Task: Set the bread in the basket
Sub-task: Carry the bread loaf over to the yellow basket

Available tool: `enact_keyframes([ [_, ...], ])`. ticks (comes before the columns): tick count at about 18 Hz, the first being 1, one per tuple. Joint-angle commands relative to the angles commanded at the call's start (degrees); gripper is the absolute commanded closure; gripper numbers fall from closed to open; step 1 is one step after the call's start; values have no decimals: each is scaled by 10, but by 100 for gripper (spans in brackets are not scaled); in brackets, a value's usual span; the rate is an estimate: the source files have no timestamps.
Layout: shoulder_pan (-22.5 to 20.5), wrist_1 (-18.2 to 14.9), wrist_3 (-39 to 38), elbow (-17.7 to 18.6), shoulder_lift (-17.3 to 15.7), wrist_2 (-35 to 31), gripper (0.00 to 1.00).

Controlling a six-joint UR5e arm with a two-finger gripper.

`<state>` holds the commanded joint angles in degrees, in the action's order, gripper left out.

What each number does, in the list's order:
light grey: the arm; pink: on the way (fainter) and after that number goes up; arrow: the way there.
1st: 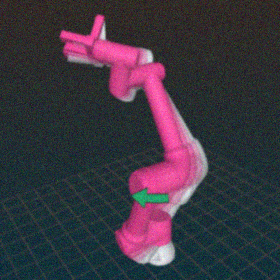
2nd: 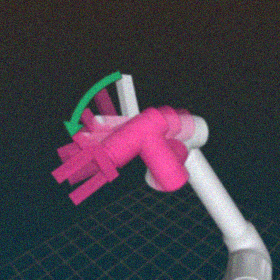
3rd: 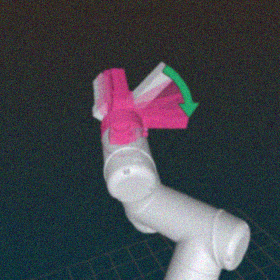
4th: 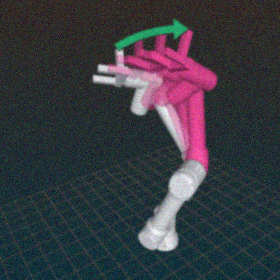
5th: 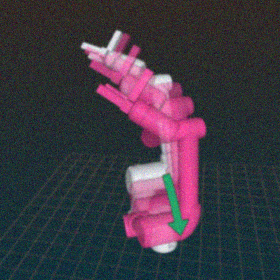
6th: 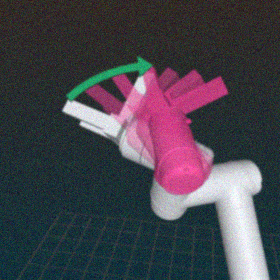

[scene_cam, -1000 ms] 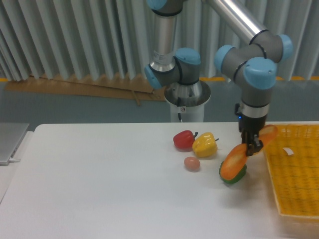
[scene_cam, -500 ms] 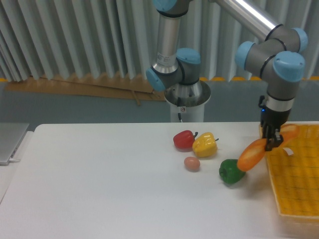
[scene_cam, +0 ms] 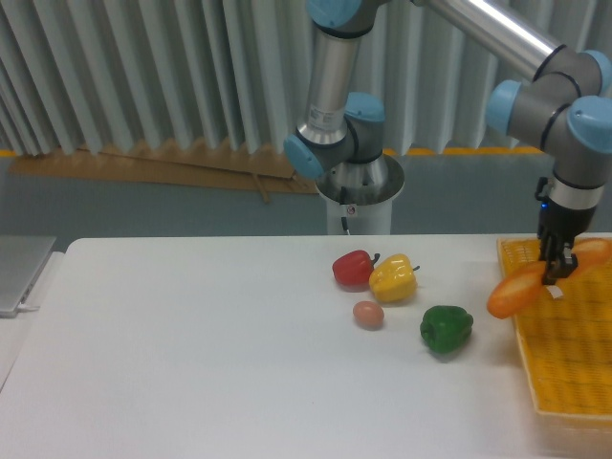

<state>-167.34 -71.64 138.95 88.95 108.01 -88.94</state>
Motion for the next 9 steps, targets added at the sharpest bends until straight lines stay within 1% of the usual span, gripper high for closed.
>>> enact_keyframes([
  [1, 0, 4, 3, -1, 7, 0, 54],
  [4, -11, 19, 48, -3, 25, 2, 54],
  [6, -16, 23, 52, -3, 30, 3, 54],
  [8, -18, 39, 55, -4, 39, 4, 54],
  [9, -19, 41, 59, -5, 42, 4, 54],
])
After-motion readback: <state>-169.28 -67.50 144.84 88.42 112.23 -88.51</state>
